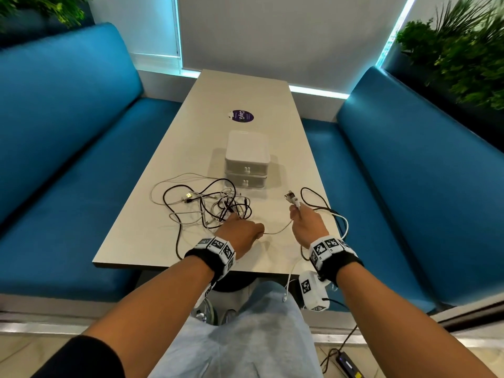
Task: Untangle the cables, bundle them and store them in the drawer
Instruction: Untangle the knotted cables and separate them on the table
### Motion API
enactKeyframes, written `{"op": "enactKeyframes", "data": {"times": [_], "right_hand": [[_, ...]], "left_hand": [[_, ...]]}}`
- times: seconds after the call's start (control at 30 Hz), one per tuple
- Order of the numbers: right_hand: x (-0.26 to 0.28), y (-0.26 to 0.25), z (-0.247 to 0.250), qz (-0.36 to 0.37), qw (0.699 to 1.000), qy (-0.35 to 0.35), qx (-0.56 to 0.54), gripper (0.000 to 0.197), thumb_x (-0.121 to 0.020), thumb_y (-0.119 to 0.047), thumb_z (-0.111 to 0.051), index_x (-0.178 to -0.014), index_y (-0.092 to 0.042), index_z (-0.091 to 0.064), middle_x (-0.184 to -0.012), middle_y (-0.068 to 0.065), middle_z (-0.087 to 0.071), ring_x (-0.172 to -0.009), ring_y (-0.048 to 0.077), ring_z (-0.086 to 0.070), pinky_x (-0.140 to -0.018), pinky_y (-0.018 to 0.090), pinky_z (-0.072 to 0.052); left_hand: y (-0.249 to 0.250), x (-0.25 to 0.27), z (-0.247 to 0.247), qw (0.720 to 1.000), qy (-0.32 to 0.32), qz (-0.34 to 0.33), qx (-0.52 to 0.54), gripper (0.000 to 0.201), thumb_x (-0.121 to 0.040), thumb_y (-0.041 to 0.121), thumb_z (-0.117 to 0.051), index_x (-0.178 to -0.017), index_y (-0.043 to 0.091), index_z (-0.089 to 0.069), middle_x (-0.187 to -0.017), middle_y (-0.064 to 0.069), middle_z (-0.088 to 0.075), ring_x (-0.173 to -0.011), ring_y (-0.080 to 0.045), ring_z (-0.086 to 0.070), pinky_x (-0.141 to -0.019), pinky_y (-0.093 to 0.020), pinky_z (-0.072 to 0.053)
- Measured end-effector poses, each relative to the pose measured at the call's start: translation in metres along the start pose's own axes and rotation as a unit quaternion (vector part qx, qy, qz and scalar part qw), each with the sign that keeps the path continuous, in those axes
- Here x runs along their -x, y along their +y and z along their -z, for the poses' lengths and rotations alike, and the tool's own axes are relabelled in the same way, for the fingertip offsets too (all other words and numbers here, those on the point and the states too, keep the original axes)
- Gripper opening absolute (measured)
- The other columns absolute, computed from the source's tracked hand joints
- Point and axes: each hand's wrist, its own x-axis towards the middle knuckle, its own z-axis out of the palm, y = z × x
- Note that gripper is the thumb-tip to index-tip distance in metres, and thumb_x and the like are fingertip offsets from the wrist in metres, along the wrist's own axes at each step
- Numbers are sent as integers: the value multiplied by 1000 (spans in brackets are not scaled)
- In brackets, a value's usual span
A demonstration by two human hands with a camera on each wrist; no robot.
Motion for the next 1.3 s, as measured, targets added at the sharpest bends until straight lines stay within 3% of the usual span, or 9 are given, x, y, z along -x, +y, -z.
{"op": "enactKeyframes", "data": {"times": [0.1, 0.23, 0.37, 0.5, 0.63, 0.9, 1.07, 1.17, 1.3], "right_hand": [[5, -15, -9, 26, 993, -58, -100, 31, -103, -32, -35, -97, -12, -58, -89, 11, -67, -87, 32, -67, -85, 50, -55], [14, -34, -18, 80, 983, -117, -114, 33, -102, -29, -35, -74, -22, -52, -67, 1, -64, -66, 20, -62, -76, 42, -58], [14, -50, -31, 102, 979, -153, -88, 36, -99, -40, -38, -67, -31, -52, -57, -9, -52, -55, 12, -47, -62, 34, -40], [13, -50, -35, 138, 975, -172, 24, 32, -103, -35, -39, -79, -19, -54, -79, 5, -60, -75, 25, -53, -70, 33, -40], [13, -34, -28, 157, 964, -168, 130, 36, -103, -33, -36, -91, -10, -61, -96, 16, -67, -91, 34, -61, -79, 38, -45], [13, 4, 4, 93, 944, -69, 308, 32, -103, -35, -34, -109, -10, -53, -93, 13, -62, -74, 29, -58, -63, 36, -47], [9, -10, -3, 51, 973, -49, 221, 30, -103, -33, -33, -107, -10, -51, -92, 14, -60, -79, 33, -59, -67, 38, -48], [12, -25, -15, 92, 978, -69, 176, 29, -102, -33, -35, -107, -11, -54, -94, 17, -64, -86, 38, -61, -73, 42, -50], [16, -35, -29, 142, 975, -106, 131, 26, -102, -28, -37, -100, -9, -55, -94, 18, -67, -88, 38, -61, -75, 41, -48]], "left_hand": [[2, -1, -6, 998, -30, -1, -48, 19, -93, 10, -42, -89, 29, -43, -81, -1, -68, -71, -27, -57, -98, -40, -31], [11, 2, -1, 993, -60, -7, -97, 21, -93, 9, -39, -102, 23, -52, -89, -1, -70, -87, -27, -65, -106, -43, -22], [13, 0, -4, 986, -87, 1, -140, 30, -98, 10, -37, -118, 14, -59, -110, -7, -69, -107, -27, -62, -113, -47, -16], [7, 4, -6, 988, -71, -17, -135, 34, -99, 10, -36, -126, 14, -56, -116, -9, -65, -109, -27, -57, -106, -44, -23], [-5, 3, -3, 999, -21, -7, -31, 25, -104, 30, -37, -105, 23, -61, -99, -3, -69, -99, -25, -61, -96, -40, -24], [-25, 3, 1, 999, -24, 2, 24, 24, -103, 30, -39, -101, 23, -61, -97, -2, -70, -95, -23, -61, -96, -38, -25], [-15, -1, -6, 999, -10, 8, 29, 20, -101, 27, -38, -95, 25, -57, -92, -4, -71, -86, -26, -62, -91, -39, -25], [-10, -2, -7, 999, 3, 11, 34, 21, -102, 31, -38, -91, 27, -55, -84, -1, -70, -78, -24, -62, -92, -41, -28], [-5, -4, -2, 999, 7, 20, 46, 21, -103, 29, -39, -102, 25, -60, -78, 7, -54, -85, -23, -61, -93, -42, -31]]}}
